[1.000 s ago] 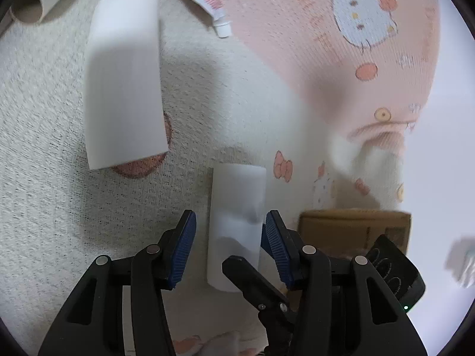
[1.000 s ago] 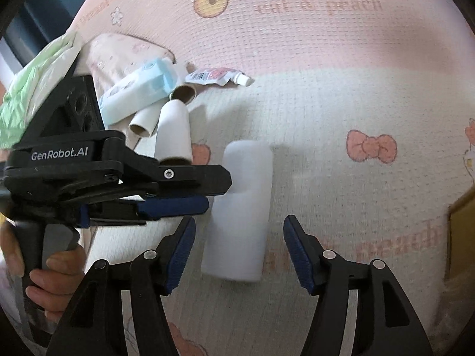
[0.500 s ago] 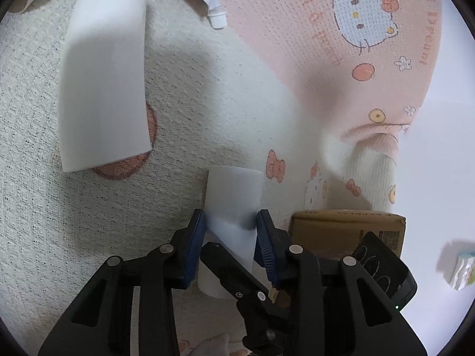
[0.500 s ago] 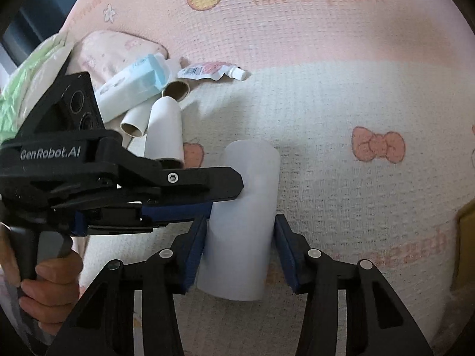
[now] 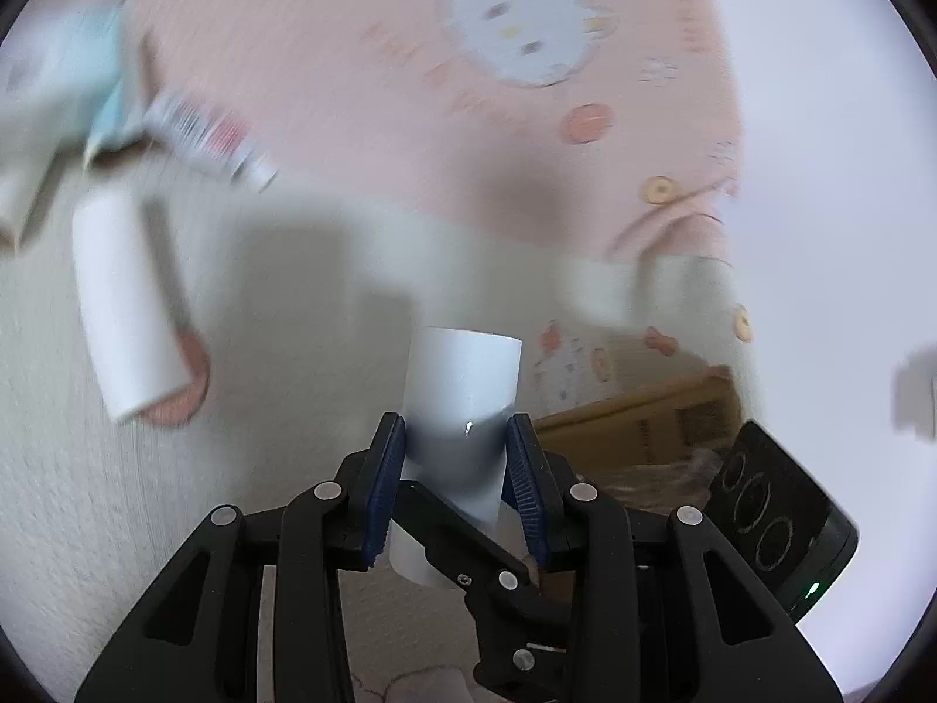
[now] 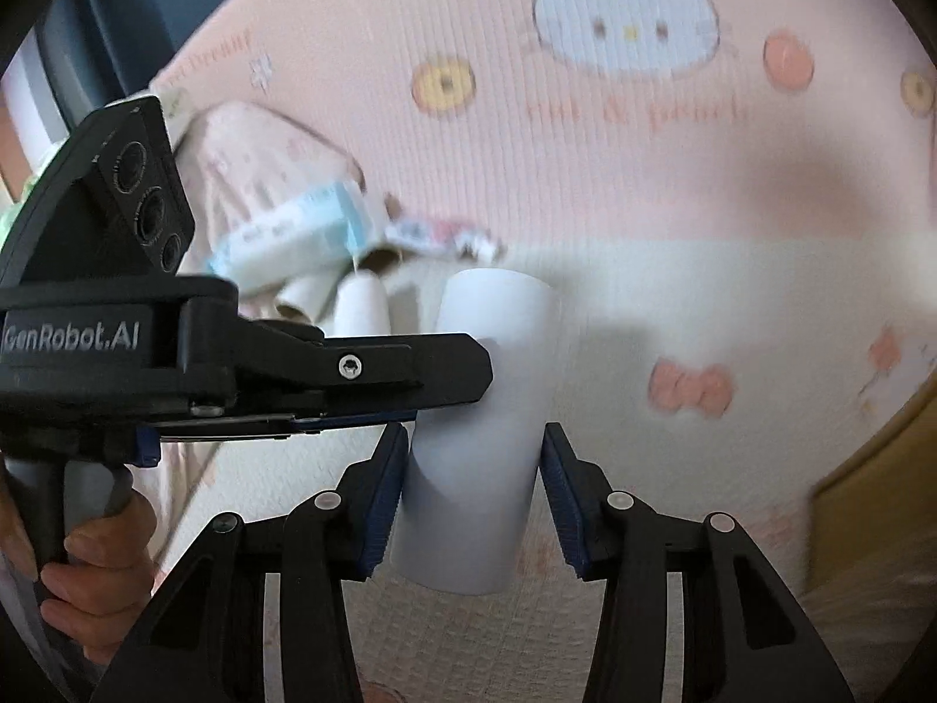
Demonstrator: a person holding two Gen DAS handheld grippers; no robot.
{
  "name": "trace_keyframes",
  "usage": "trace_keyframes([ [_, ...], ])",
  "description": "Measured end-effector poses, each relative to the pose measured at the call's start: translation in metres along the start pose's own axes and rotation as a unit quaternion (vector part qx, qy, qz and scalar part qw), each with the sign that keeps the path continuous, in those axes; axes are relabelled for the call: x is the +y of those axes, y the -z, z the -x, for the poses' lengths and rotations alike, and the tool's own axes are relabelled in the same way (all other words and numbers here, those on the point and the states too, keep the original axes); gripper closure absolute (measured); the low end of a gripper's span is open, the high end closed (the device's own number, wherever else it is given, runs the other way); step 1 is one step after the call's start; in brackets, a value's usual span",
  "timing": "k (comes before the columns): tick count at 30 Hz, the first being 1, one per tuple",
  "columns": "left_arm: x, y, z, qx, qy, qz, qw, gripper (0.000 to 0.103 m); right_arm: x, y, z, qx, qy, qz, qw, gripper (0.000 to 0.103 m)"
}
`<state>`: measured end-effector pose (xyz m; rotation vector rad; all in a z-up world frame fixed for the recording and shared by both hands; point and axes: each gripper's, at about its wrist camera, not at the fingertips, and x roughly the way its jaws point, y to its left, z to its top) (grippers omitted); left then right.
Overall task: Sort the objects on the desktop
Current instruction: 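Lift the fifth tube with the left gripper and turn it upright, then carry the upright tube with the left gripper over the cardboard box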
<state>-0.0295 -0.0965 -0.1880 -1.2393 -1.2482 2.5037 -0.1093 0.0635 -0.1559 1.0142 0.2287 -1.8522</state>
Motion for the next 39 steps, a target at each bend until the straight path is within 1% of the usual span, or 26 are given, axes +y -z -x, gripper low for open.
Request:
trace_keyframes([
  [1,-0.01,-0.002,0.005,-0.007,0.002,-0.018,0.9998,0.064,0.001,-0.004,0.007,-0.01,0.001,0.003,1.0,0.059],
  [3,-0.023,-0.004,0.012,-0.014,0.006,-0.035,0.9993,0.063,0.003,-0.011,0.022,-0.029,0.004,0.011,1.0,0.059],
  [6,-0.036,-0.008,0.017,-0.012,0.014,-0.049,0.9986,0.062,0.006,-0.018,0.042,-0.051,0.014,0.021,0.998,0.059],
  [10,-0.052,-0.009,0.02,-0.008,0.015,-0.071,0.9973,0.061,0.008,-0.022,0.061,-0.065,0.027,0.03,0.997,0.059],
  [13,-0.069,-0.007,0.022,-0.008,0.004,-0.097,0.9953,0.058,0.01,-0.024,0.074,-0.075,0.031,0.034,0.996,0.059],
  [16,-0.084,-0.005,0.021,0.001,-0.015,-0.122,0.9924,0.057,0.013,-0.025,0.09,-0.093,0.03,0.046,0.994,0.059],
  [19,-0.096,-0.001,0.021,0.005,-0.028,-0.141,0.9896,0.057,0.017,-0.028,0.099,-0.1,0.046,0.064,0.992,0.059],
  [22,-0.108,0.002,0.023,-0.005,-0.037,-0.162,0.9861,0.057,0.019,-0.029,0.106,-0.105,0.057,0.082,0.989,0.059],
  [25,-0.116,0.001,0.023,-0.005,-0.027,-0.17,0.985,0.057,0.015,-0.03,0.113,-0.113,0.059,0.087,0.988,0.059],
  [27,-0.122,-0.002,0.021,0.001,-0.012,-0.169,0.9856,0.057,0.01,-0.032,0.118,-0.116,0.059,0.08,0.988,0.059],
  [29,-0.132,-0.005,0.018,0.009,0.002,-0.173,0.9849,0.057,0.003,-0.036,0.123,-0.118,0.067,0.07,0.988,0.059],
  [30,-0.14,-0.006,0.016,0.014,0.006,-0.18,0.9835,0.057,-0.001,-0.039,0.126,-0.117,0.075,0.062,0.988,0.059],
  [33,-0.164,-0.005,0.013,0.011,0.001,-0.224,0.9745,0.057,-0.011,-0.045,0.135,-0.118,0.085,0.041,0.989,0.059],
  [35,-0.176,-0.003,0.013,0.008,0.008,-0.244,0.9697,0.057,-0.014,-0.049,0.142,-0.119,0.095,0.047,0.987,0.059],
  [39,-0.196,-0.005,0.015,0.02,0.03,-0.258,0.9654,0.057,-0.021,-0.052,0.165,-0.121,0.099,0.043,0.987,0.059],
])
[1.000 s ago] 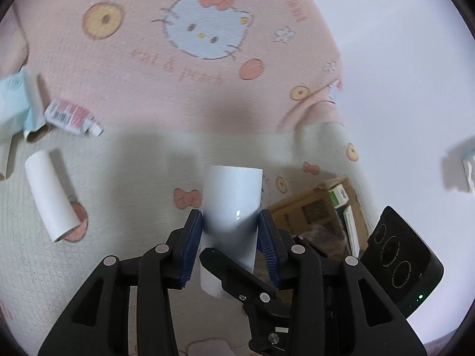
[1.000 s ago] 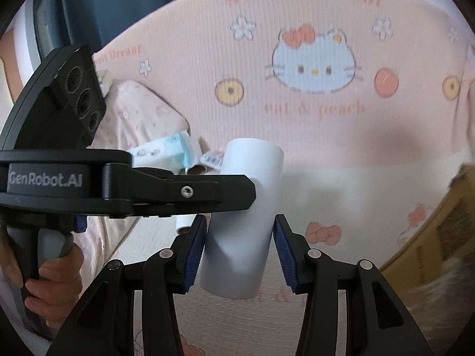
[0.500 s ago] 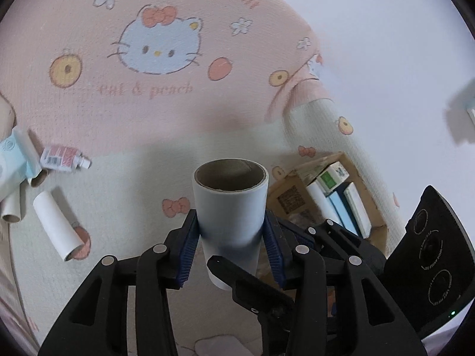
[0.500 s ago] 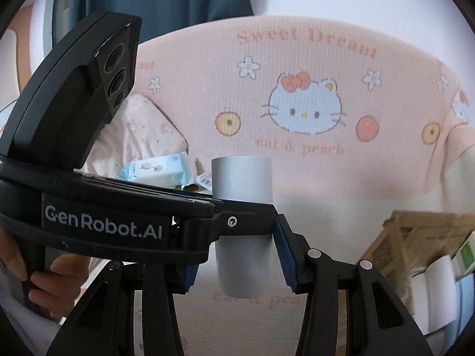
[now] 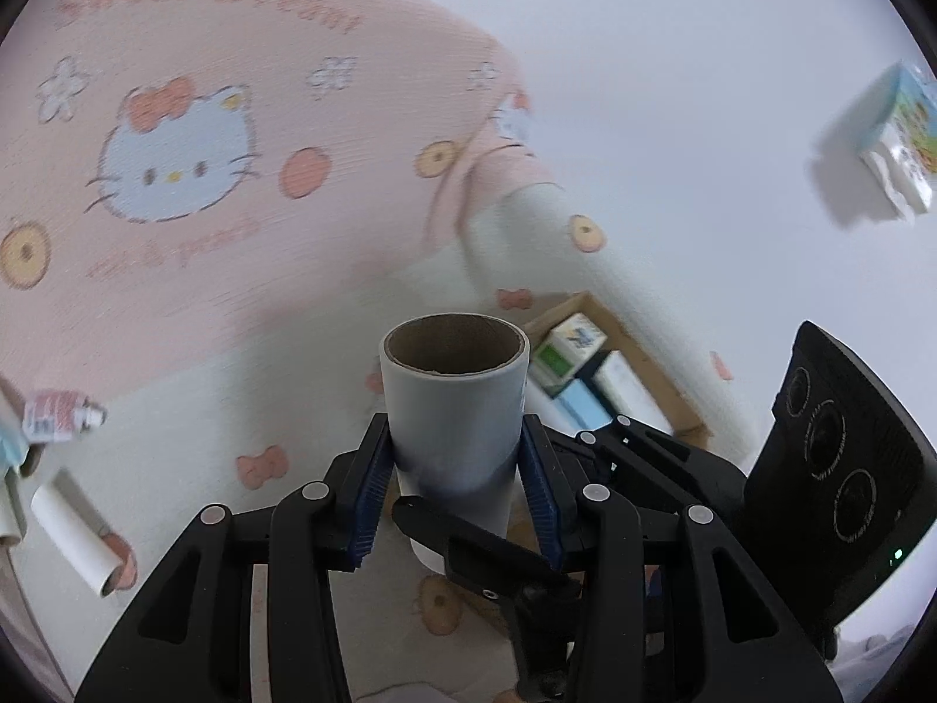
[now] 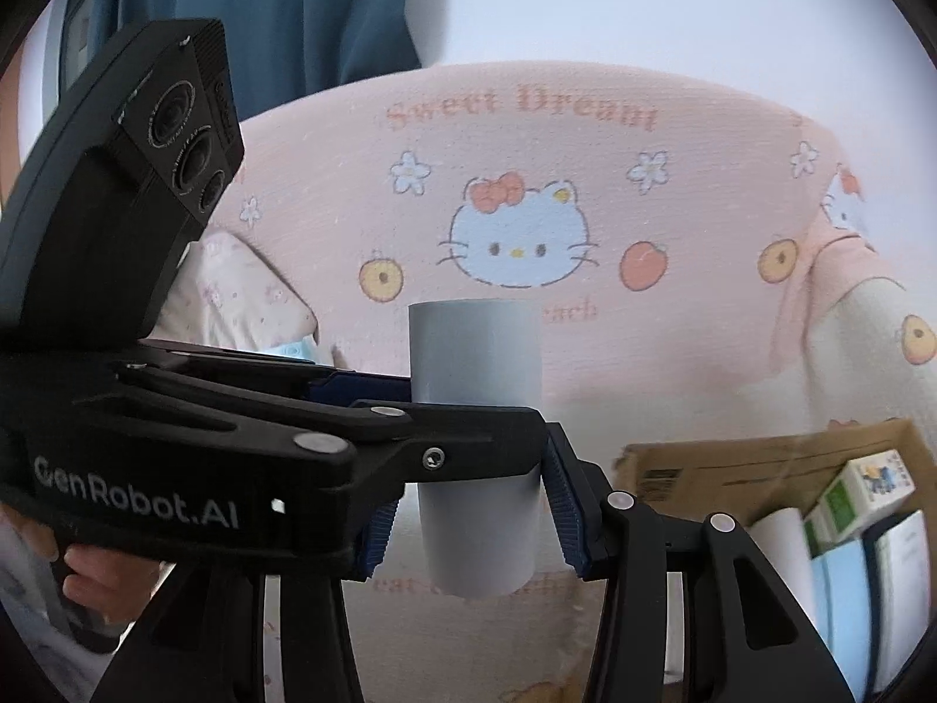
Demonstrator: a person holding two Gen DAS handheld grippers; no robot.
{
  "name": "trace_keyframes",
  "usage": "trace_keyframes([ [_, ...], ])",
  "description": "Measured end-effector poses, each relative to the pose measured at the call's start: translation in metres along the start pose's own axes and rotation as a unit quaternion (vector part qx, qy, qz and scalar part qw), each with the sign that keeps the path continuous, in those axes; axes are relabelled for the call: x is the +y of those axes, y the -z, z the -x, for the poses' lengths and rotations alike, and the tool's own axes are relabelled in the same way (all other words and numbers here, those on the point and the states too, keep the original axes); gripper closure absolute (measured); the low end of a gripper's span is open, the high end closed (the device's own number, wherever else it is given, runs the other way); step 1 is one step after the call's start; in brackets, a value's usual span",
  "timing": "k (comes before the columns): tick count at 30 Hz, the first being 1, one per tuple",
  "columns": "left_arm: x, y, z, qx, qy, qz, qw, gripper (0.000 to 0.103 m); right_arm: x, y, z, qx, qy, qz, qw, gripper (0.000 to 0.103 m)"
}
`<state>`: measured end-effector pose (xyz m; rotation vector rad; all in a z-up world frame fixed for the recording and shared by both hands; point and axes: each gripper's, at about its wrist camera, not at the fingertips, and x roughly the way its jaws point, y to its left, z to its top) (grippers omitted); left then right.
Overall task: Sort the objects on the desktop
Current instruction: 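Carry the upright tube with the left gripper over the cardboard box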
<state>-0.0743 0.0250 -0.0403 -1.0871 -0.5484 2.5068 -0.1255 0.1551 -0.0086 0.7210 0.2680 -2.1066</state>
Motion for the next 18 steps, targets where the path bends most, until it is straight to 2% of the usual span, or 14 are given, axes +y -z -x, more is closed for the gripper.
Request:
trace_keyframes([
  [4,-0.02,-0.014,-0.006,0.007,0.016,-0.014,0.9998,0.057,-0.01,-0.006,0.019,-0.004,0.009,0.01,1.0,0.059],
  [9,-0.051,-0.027,-0.015,0.015,0.029,-0.056,0.9979,0.057,-0.028,-0.001,0.031,0.012,0.02,0.005,1.0,0.059],
  [14,-0.074,-0.03,-0.037,0.042,0.048,-0.088,0.9941,0.056,-0.05,0.003,0.047,0.015,0.038,-0.003,0.999,0.059],
  [18,-0.078,-0.032,-0.059,0.07,0.048,-0.086,0.9927,0.057,-0.062,0.004,0.055,0.022,0.045,-0.005,0.999,0.059],
])
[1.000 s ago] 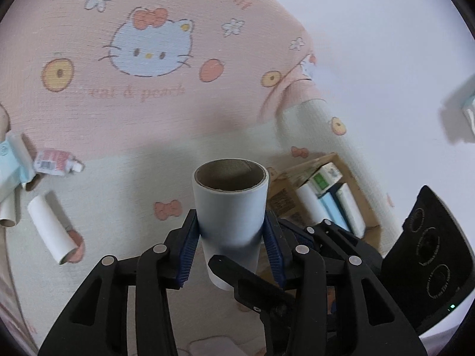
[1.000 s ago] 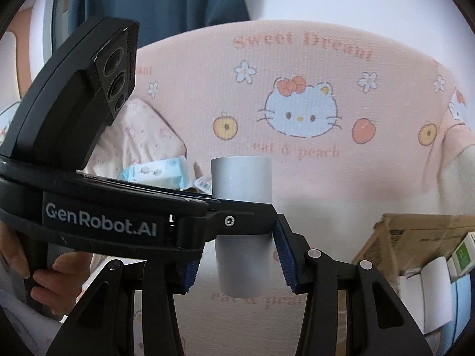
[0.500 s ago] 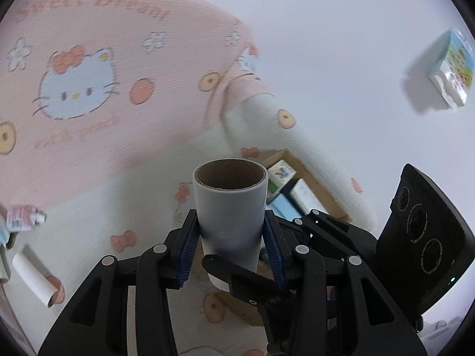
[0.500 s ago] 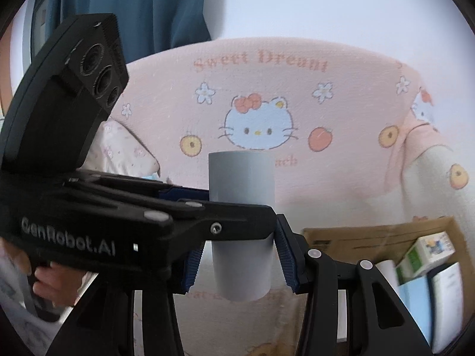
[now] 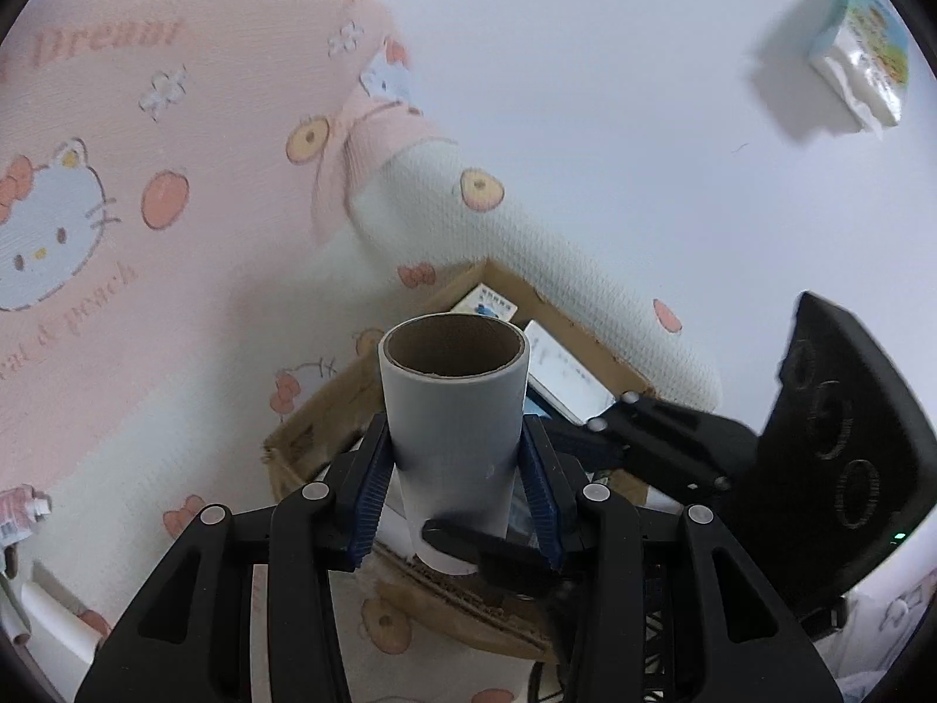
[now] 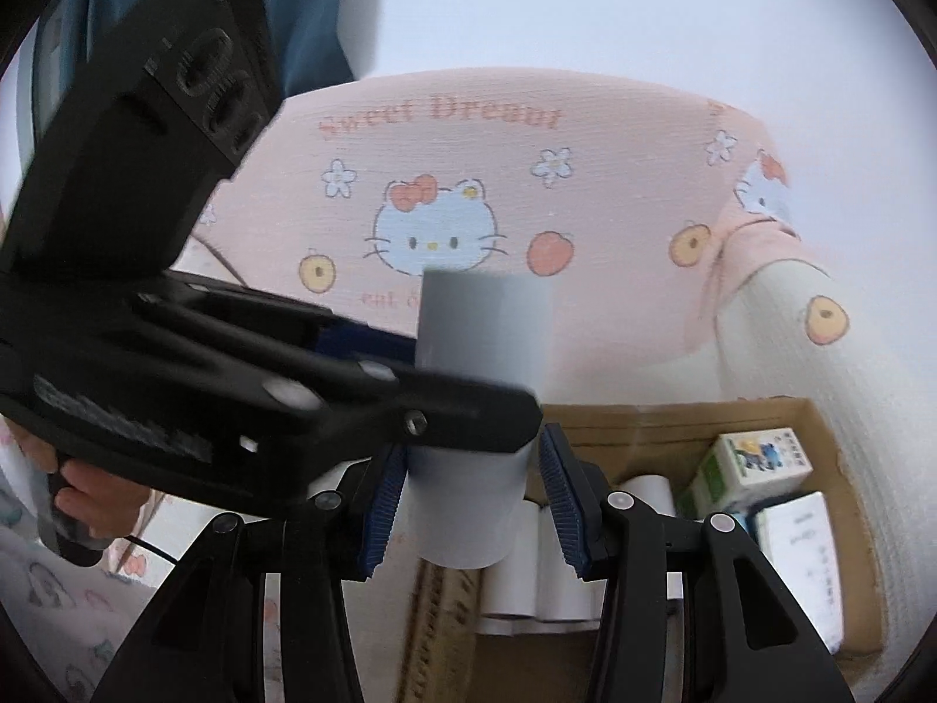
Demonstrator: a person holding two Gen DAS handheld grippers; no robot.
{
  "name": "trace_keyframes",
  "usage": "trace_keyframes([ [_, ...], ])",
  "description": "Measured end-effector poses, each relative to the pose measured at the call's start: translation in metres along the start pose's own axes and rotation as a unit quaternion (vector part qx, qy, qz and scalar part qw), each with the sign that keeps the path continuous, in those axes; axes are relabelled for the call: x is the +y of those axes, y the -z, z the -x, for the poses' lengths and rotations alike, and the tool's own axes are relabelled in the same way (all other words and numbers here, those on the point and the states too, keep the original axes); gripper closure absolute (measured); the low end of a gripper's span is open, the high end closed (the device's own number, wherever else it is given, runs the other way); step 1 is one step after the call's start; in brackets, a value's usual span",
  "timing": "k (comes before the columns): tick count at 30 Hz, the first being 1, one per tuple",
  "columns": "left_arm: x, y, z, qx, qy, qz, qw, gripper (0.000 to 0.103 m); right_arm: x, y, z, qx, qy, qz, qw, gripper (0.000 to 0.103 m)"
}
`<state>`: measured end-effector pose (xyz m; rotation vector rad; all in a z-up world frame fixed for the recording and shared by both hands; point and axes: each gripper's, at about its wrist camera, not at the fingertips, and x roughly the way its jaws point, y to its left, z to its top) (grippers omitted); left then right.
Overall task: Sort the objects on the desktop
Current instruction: 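Carry the upright tube with the left gripper over the cardboard box, then lower the tube into the box beside the standing tubes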
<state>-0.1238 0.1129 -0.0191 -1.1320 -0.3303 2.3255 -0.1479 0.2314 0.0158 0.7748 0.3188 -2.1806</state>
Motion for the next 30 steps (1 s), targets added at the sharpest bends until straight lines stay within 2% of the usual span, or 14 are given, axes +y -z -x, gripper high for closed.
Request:
trace_keyframes([
  [5,0.003,-0.008,-0.021,0.03,0.025,0.032,0.9987,0.057,-0.018,0.002,-0.006,0.026,-0.003,-0.006,1.0,0.059],
  [13,0.011,-0.013,-0.051,0.071,0.03,0.059,0.9953,0.057,-0.05,0.013,-0.03,0.078,-0.037,-0.044,0.995,0.062],
  [19,0.031,-0.009,-0.073,0.114,0.045,0.13,0.9839,0.057,-0.068,0.022,-0.045,0.112,-0.07,-0.076,0.988,0.062],
  [27,0.032,-0.008,-0.095,0.162,-0.005,0.149,0.9754,0.053,-0.077,0.034,-0.068,0.16,-0.09,-0.103,0.978,0.063],
  [30,0.038,-0.006,-0.101,0.177,-0.012,0.176,0.9684,0.052,-0.08,0.034,-0.073,0.165,-0.092,-0.119,0.975,0.063],
])
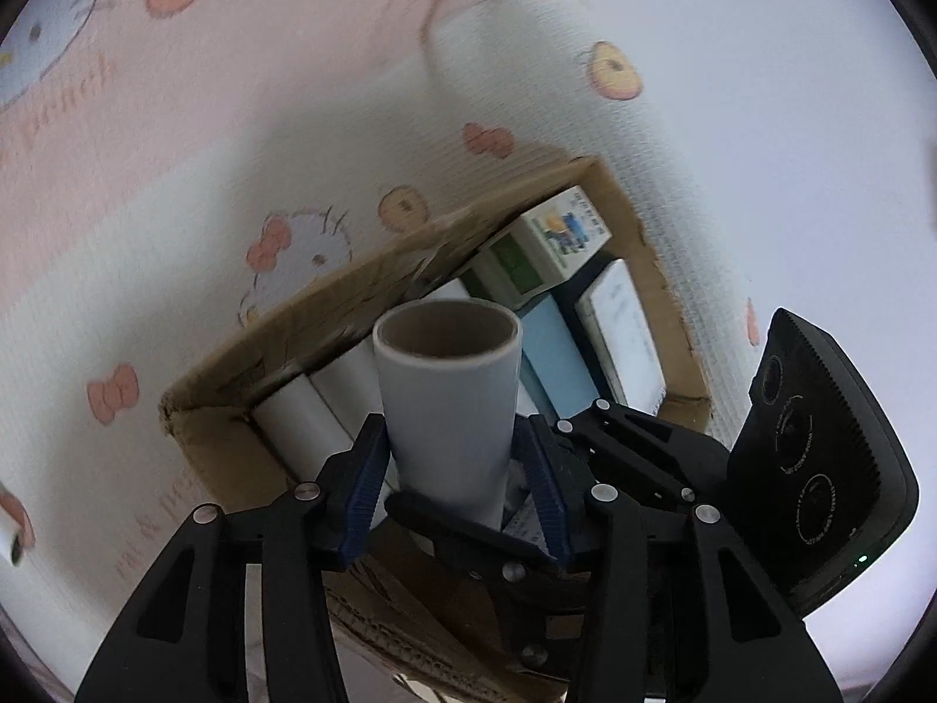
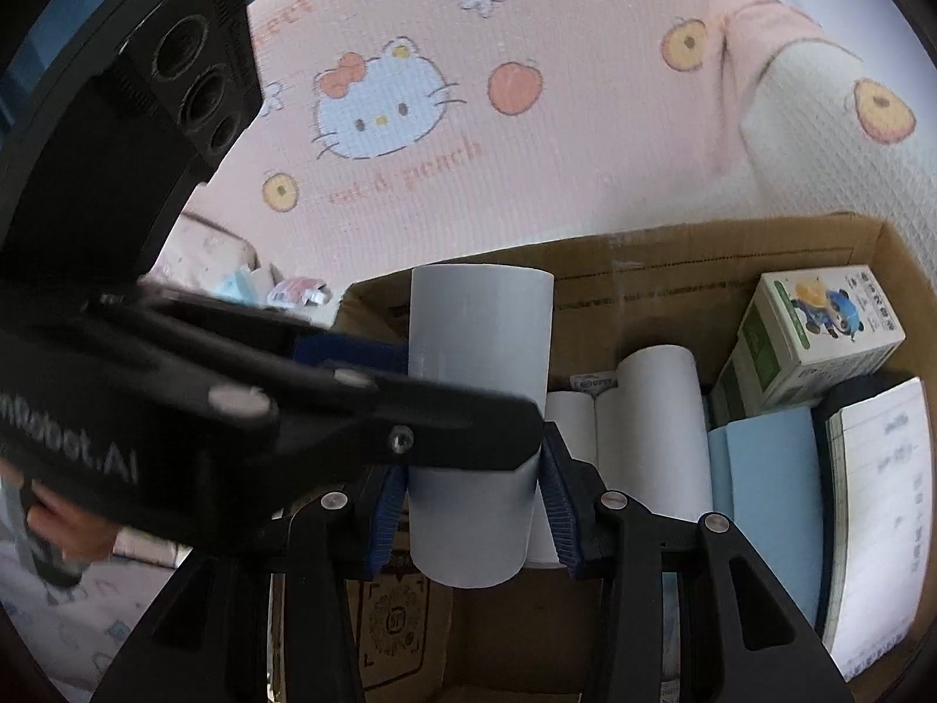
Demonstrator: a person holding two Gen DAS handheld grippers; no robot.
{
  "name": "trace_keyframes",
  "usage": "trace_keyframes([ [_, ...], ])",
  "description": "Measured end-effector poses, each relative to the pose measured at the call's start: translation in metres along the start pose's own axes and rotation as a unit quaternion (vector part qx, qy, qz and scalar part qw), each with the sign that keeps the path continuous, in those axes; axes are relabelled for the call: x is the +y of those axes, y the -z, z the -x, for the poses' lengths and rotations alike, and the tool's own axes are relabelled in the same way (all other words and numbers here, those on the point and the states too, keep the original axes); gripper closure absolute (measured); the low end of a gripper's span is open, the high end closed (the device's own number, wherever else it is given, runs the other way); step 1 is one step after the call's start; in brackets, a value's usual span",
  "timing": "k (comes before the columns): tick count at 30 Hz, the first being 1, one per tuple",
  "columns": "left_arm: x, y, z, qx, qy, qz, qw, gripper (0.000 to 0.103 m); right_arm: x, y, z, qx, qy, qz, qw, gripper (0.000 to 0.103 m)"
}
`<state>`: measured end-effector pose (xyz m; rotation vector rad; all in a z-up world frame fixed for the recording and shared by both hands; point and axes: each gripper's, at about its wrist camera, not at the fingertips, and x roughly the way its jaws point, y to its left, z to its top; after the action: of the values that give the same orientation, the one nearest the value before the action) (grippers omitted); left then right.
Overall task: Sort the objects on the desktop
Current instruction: 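Lower the tube into the box beside the standing tubes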
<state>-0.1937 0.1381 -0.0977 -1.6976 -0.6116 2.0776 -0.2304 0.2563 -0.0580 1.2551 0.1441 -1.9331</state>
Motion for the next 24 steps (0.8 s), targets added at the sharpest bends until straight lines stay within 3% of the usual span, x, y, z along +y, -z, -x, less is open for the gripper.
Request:
trace_keyframes([
  [7,-0.006,0.0,-0.012,0.011,-0.026,-0.001,0.9996,0.051,-0.012,0.006,-0.012,0.024,-0.008,-0.048,0.999,0.063],
  [13,-0.016,0.001,-0.025,0.034,-0.1,-0.012,0.9943,0.055,-0.014,0.01,-0.006,0.022,-0.008,-0.045,0.999,0.063],
  [21,-0.005,-0.01,-0.033,0.058,-0.124,0.065,0.9885,0.056,-0.022,0.019,0.002,0.04,0.003,-0.033,0.999,0.062],
  [24,-0.006,-0.013,-0.038,0.084,-0.121,0.077,0.9861,0.056,-0.028,0.027,0.003,0.047,-0.012,-0.044,0.998,0.062],
])
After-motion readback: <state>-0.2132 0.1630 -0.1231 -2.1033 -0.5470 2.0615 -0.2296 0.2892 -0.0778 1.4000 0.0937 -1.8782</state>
